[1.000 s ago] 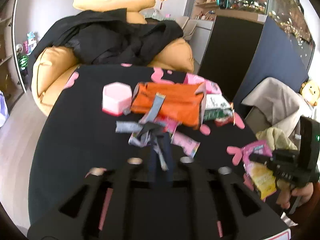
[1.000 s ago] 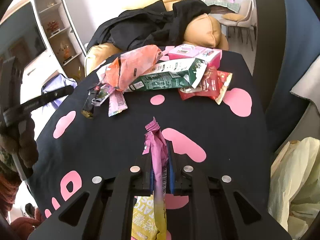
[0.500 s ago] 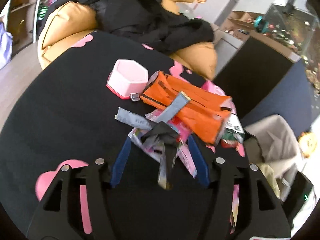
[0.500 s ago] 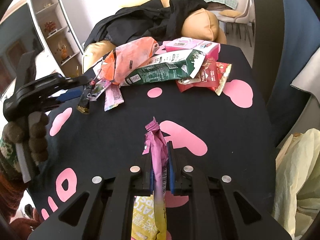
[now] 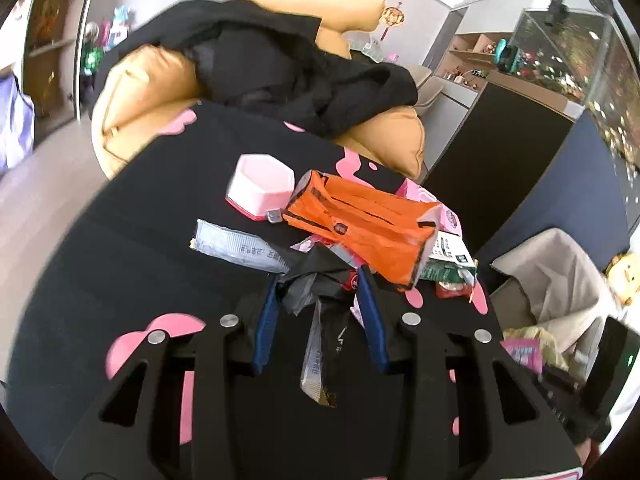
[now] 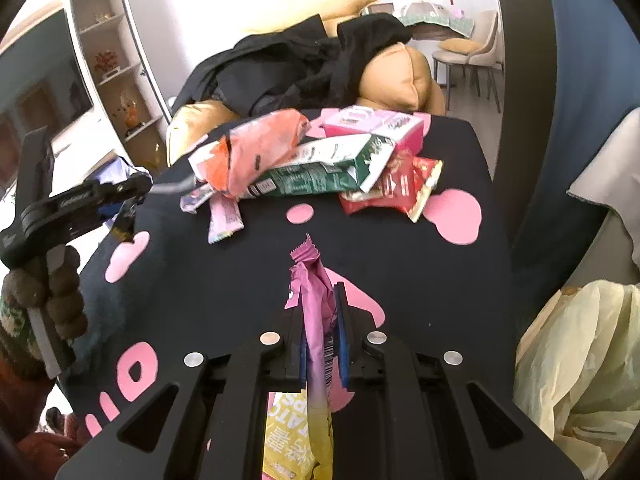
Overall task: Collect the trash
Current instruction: 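Carry the pink wrapper in the right gripper while the left carries the grey wrapper to the trash bag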
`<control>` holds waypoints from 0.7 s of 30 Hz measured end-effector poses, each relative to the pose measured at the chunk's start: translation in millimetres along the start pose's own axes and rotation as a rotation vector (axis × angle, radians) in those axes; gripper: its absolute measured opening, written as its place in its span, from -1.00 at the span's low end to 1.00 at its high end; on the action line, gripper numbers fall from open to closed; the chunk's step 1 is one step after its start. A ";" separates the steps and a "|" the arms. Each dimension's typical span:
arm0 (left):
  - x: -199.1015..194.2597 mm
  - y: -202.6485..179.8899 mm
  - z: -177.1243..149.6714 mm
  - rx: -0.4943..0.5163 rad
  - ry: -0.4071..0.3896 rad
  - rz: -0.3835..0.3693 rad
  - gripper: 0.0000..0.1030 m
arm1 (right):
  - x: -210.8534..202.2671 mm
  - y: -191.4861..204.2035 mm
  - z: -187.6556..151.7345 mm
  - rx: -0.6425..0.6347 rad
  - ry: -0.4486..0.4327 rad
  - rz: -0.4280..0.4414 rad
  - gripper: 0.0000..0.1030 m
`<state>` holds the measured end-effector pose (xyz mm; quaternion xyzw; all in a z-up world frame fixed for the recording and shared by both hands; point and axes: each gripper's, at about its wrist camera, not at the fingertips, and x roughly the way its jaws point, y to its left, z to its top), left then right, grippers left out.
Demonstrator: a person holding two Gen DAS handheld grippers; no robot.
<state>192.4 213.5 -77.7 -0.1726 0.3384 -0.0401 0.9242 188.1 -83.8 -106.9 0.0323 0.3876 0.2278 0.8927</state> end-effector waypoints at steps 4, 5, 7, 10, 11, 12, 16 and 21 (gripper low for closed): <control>-16.9 -8.6 -6.4 0.025 -0.011 0.011 -0.29 | -12.6 2.3 4.3 -0.014 -0.033 0.013 -0.77; -18.1 -12.2 -7.4 0.027 -0.009 0.009 -0.29 | -15.8 2.1 5.0 -0.018 -0.039 0.014 -0.77; -21.2 -21.6 -8.3 0.035 -0.002 0.004 -0.29 | -21.6 0.9 7.4 -0.029 -0.045 0.012 -0.77; -26.5 -39.2 -7.2 0.063 -0.003 -0.007 -0.29 | -34.2 -3.6 12.7 -0.056 -0.057 -0.009 -0.77; -30.7 -48.7 -4.7 0.080 -0.015 -0.019 -0.28 | -38.5 -6.0 14.7 -0.062 -0.060 -0.018 -0.77; -34.7 -58.2 -2.2 0.096 -0.027 -0.032 -0.28 | -44.1 -9.1 16.6 -0.066 -0.066 -0.027 -0.77; -40.9 -97.4 8.5 0.142 -0.040 -0.095 -0.27 | -78.3 -30.6 23.1 -0.058 -0.125 -0.086 -0.77; -38.7 -146.8 14.1 0.187 -0.036 -0.157 -0.27 | -121.0 -61.7 23.4 -0.047 -0.192 -0.169 -0.77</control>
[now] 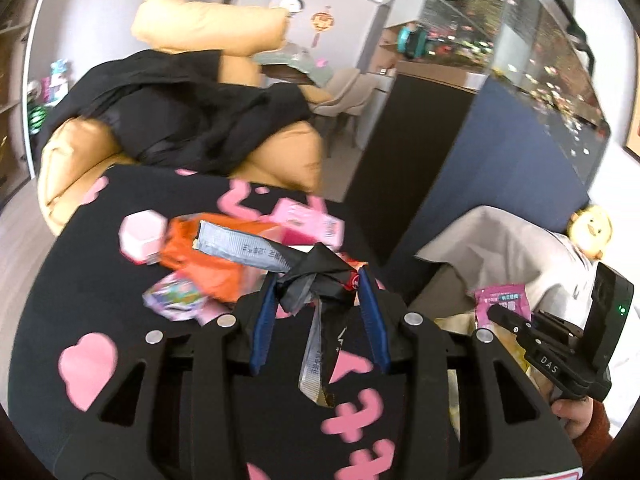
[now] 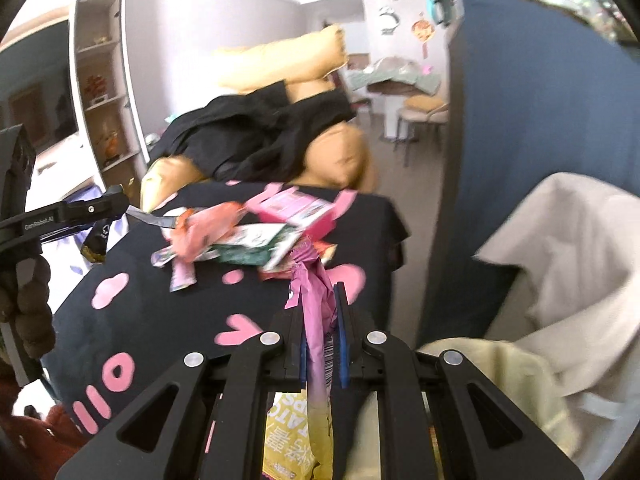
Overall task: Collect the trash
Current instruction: 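Carry the pink wrapper in the right gripper while the left carries the grey wrapper to the trash bag, then open the left gripper over the trash bag while the right releases the pink wrapper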
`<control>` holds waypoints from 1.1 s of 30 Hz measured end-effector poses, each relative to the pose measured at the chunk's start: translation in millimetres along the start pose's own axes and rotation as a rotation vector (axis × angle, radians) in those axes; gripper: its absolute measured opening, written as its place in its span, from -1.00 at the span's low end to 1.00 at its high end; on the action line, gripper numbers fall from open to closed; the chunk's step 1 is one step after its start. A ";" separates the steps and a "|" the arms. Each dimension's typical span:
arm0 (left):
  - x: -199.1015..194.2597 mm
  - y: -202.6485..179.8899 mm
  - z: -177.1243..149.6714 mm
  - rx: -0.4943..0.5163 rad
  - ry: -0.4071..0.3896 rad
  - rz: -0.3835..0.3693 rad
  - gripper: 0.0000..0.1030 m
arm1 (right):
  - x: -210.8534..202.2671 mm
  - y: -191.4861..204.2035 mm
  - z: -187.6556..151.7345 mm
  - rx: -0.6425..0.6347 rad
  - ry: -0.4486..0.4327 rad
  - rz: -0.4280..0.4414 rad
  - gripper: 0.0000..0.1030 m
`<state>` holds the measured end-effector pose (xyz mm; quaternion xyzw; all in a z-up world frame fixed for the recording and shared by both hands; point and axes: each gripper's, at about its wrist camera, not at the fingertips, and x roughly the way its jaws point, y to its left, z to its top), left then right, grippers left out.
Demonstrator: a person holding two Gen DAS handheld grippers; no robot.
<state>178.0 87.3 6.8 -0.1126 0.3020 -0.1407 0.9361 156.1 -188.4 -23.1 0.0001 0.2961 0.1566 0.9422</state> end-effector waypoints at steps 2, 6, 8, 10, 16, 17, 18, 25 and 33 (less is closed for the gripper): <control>6.1 -23.2 1.7 0.031 0.005 -0.032 -0.27 | -9.7 -13.3 0.3 -0.003 -0.017 -0.031 -0.77; 16.6 -57.1 -1.3 0.076 0.021 -0.102 -0.27 | -30.3 -44.0 -2.8 0.016 -0.049 -0.098 -0.77; 23.8 -74.3 -4.9 0.102 0.030 -0.126 -0.27 | -40.0 -59.8 -6.5 0.031 -0.063 -0.130 -0.77; 34.4 -92.5 -9.4 0.121 0.050 -0.149 -0.27 | -47.9 -73.2 -10.8 0.046 -0.072 -0.154 -0.77; 57.5 -140.6 -27.3 0.193 0.054 -0.147 -0.27 | -64.9 -102.9 -22.7 0.064 -0.103 -0.212 -0.77; 60.9 -144.5 -29.1 0.193 0.063 -0.152 -0.27 | -67.2 -107.2 -24.2 0.068 -0.108 -0.218 -0.77; 66.5 -151.4 -32.9 0.195 0.079 -0.162 -0.27 | -68.4 -109.0 -25.0 0.071 -0.112 -0.223 -0.77; 89.3 -192.3 -65.0 0.263 0.198 -0.301 -0.25 | -79.3 -131.6 -33.7 0.111 -0.125 -0.261 -0.77; 122.8 -222.5 -104.2 0.332 0.334 -0.392 -0.25 | -79.1 -140.3 -43.5 0.142 -0.121 -0.254 -0.77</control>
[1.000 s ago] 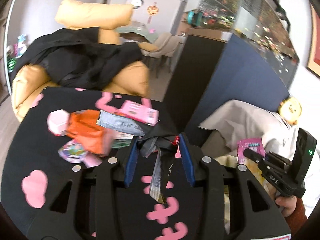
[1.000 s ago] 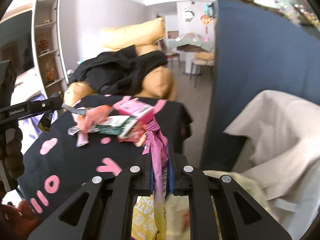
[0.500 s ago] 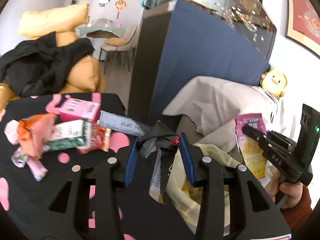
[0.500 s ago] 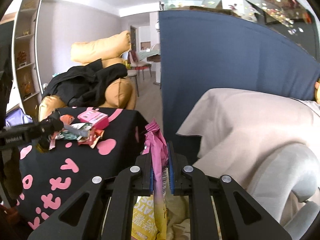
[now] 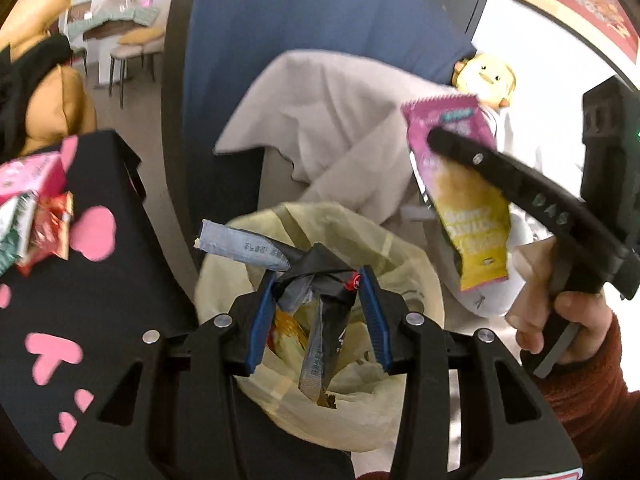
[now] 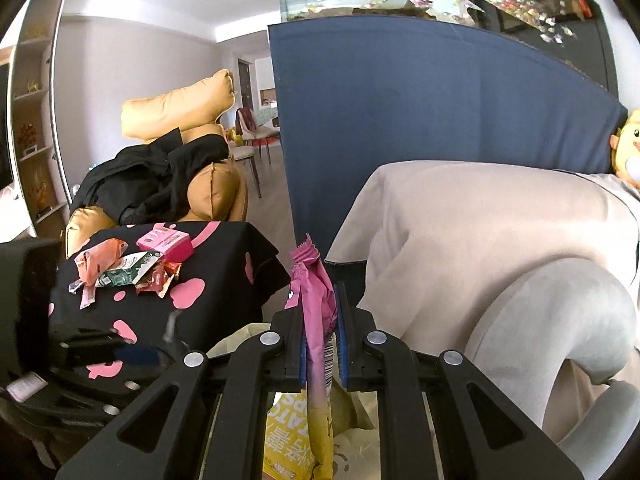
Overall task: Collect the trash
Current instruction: 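Open the left gripper over the trash bag while the right releases the pink wrapper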
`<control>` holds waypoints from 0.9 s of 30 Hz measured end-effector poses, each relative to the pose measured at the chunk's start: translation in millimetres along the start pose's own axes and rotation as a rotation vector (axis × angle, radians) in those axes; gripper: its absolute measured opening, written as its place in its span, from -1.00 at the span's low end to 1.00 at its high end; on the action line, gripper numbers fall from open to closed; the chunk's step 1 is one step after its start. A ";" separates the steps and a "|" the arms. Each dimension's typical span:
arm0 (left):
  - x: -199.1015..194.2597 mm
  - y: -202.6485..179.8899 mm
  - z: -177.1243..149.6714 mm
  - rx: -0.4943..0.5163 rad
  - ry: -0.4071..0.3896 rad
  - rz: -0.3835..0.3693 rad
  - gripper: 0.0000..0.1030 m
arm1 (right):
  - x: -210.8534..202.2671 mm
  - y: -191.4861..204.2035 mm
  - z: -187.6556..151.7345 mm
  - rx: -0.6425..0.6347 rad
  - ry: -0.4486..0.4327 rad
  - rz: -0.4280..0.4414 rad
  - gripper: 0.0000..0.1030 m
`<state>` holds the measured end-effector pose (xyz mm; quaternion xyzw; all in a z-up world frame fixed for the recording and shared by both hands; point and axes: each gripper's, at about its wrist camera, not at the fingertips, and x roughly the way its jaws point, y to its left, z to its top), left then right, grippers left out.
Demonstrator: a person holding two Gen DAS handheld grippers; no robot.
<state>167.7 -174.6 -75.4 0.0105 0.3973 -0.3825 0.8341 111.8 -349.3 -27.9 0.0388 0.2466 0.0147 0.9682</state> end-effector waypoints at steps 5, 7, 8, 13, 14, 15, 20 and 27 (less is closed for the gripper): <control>15.3 8.2 1.6 -0.060 0.059 -0.072 0.01 | 4.0 -7.4 -2.6 0.021 0.006 0.002 -0.77; 11.0 11.2 3.1 -0.057 0.048 -0.056 0.05 | 5.6 -10.7 -4.9 0.040 0.011 0.009 -0.77; 7.6 11.7 3.6 -0.052 0.038 -0.042 0.05 | 7.0 -11.1 -6.2 0.046 0.014 0.011 -0.77; -8.6 21.4 6.4 -0.059 -0.011 0.013 0.16 | 16.2 -3.3 -8.9 0.049 0.027 0.023 -0.77; -13.8 24.7 5.8 -0.062 -0.020 0.030 0.16 | 17.7 -0.8 -9.0 0.046 0.027 0.026 -0.77; -17.0 27.5 5.4 -0.067 -0.025 0.044 0.17 | 19.7 1.9 -9.1 0.042 0.026 0.029 -0.77; -37.4 47.7 -2.1 -0.100 -0.037 0.096 0.17 | 29.1 11.7 -11.2 0.042 0.032 0.045 -0.75; -64.0 79.7 -18.3 -0.159 -0.054 0.139 0.19 | 43.5 20.4 -20.2 0.059 0.109 0.086 -0.02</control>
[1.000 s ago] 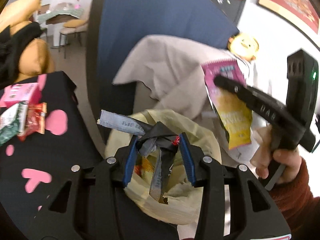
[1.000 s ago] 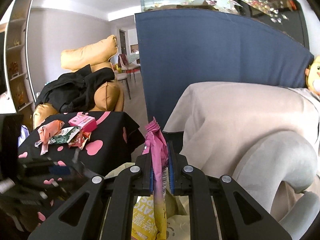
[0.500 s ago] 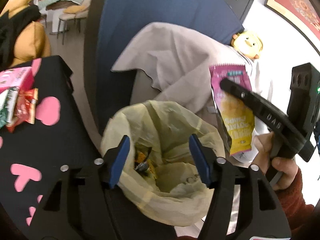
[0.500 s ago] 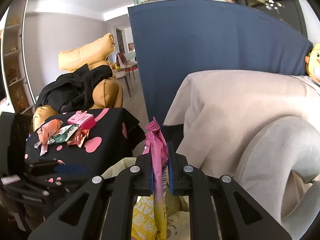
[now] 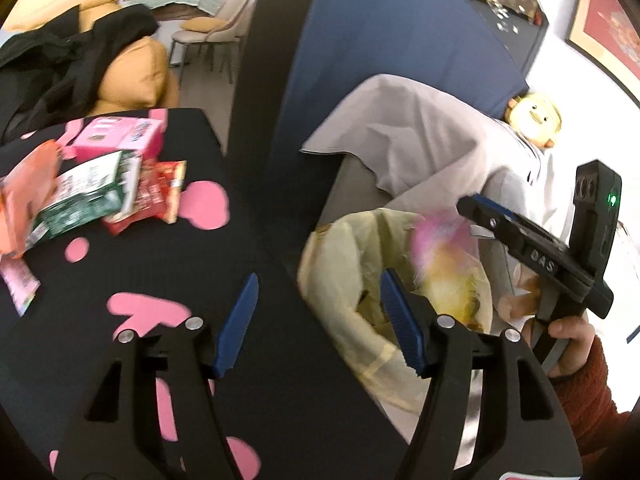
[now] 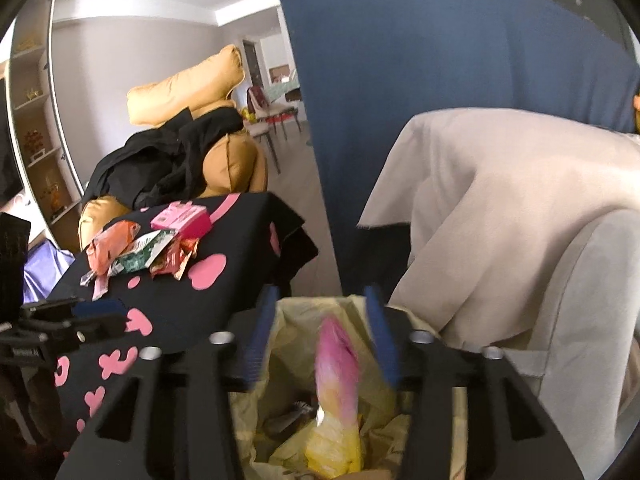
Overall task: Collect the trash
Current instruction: 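Open the left gripper over the trash bag while the right releases the pink wrapper, then move both tools back over the table toward the tissue pack and orange bag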
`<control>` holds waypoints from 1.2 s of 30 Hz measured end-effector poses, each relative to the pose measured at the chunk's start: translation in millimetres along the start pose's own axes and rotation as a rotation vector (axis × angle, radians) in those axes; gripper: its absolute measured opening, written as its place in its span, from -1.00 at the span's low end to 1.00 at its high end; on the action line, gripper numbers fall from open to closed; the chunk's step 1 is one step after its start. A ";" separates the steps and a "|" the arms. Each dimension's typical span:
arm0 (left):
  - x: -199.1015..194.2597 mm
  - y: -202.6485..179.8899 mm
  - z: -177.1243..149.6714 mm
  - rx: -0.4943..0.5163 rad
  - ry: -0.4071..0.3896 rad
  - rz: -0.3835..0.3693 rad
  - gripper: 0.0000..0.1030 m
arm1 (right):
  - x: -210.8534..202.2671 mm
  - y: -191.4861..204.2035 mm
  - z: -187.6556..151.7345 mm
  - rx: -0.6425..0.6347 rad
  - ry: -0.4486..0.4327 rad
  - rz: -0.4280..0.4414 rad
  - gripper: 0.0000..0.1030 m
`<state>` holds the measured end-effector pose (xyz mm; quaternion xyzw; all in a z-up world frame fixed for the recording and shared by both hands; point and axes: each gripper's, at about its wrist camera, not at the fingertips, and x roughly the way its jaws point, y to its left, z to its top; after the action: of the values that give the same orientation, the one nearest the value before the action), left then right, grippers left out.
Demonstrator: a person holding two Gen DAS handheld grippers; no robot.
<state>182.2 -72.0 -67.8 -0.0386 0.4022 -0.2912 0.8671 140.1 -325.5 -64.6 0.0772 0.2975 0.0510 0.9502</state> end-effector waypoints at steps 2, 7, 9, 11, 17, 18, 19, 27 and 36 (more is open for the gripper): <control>-6.5 9.9 -3.1 -0.020 -0.009 0.010 0.20 | 1.8 3.2 -2.5 -0.009 0.011 -0.013 0.01; -21.8 37.3 -11.0 -0.068 -0.031 0.050 0.21 | 3.7 11.2 -4.2 -0.017 0.021 -0.007 0.02; -26.6 48.0 -14.0 -0.087 -0.038 0.069 0.21 | 3.2 15.3 -3.9 -0.021 0.019 0.001 0.03; -34.0 62.9 -18.4 -0.108 -0.049 0.097 0.21 | 2.5 23.4 -2.8 -0.028 0.012 0.015 0.03; -65.9 115.1 -33.8 -0.190 -0.106 0.186 0.21 | 3.2 57.3 3.9 -0.066 -0.010 0.068 0.08; -72.9 125.1 -36.7 -0.208 -0.119 0.201 0.21 | 5.4 65.1 5.8 -0.071 -0.012 0.083 0.20; -78.3 133.3 -38.9 -0.222 -0.129 0.212 0.21 | 7.5 71.2 7.4 -0.073 -0.015 0.099 0.22; -125.3 216.4 -52.3 -0.343 -0.205 0.314 0.22 | 44.1 161.1 9.6 -0.233 0.086 0.238 0.22; -116.8 267.0 -13.5 -0.359 -0.195 0.246 0.22 | 117.8 220.2 12.7 -0.291 0.138 0.228 0.22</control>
<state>239.8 213.9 -78.4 -0.1707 0.3636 -0.1020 0.9101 232.4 -93.7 -81.1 -0.0315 0.3407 0.2058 0.9168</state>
